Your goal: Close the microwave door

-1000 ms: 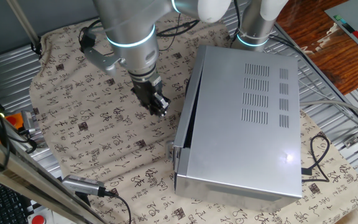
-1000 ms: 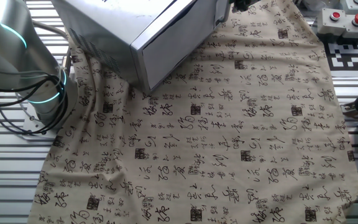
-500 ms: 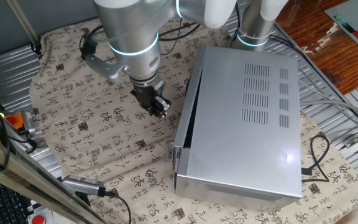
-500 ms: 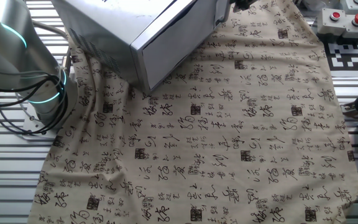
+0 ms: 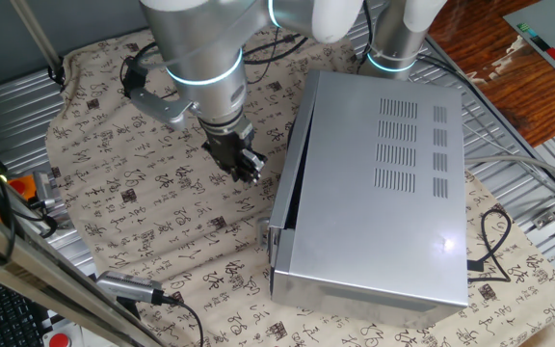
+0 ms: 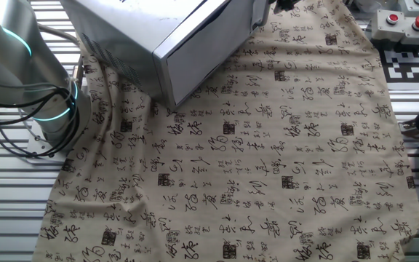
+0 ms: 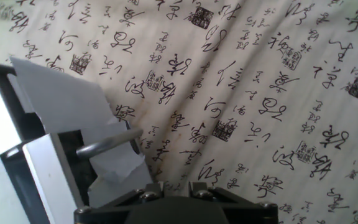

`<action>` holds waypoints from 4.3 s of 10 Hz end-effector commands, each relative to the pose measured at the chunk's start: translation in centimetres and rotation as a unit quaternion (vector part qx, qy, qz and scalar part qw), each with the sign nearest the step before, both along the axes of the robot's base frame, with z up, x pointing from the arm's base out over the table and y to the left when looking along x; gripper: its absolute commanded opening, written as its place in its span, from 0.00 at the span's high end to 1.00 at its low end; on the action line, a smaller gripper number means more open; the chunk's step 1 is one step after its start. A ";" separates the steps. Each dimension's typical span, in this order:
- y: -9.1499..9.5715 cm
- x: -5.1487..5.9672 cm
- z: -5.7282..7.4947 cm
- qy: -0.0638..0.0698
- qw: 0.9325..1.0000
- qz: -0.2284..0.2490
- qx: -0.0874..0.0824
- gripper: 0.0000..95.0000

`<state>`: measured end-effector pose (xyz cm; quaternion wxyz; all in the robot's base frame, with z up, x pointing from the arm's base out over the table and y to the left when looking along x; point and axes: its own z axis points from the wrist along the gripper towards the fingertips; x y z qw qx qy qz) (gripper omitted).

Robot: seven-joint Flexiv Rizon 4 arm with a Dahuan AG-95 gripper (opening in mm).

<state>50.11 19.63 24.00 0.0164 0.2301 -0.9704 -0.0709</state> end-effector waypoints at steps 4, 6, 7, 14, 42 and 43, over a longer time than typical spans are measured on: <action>3.4 -0.2 0.3 0.007 0.999 -0.038 -0.003 0.80; 3.9 -0.5 0.3 0.008 0.999 -0.043 -0.003 0.80; 4.1 -0.9 0.3 0.008 0.999 -0.048 -0.003 0.80; 4.9 -2.4 -0.2 0.012 0.998 -0.069 0.004 1.00; -0.5 -3.0 -0.8 -0.012 1.000 0.008 0.002 1.00; -0.5 -3.0 -0.8 -0.012 1.000 0.008 0.002 1.00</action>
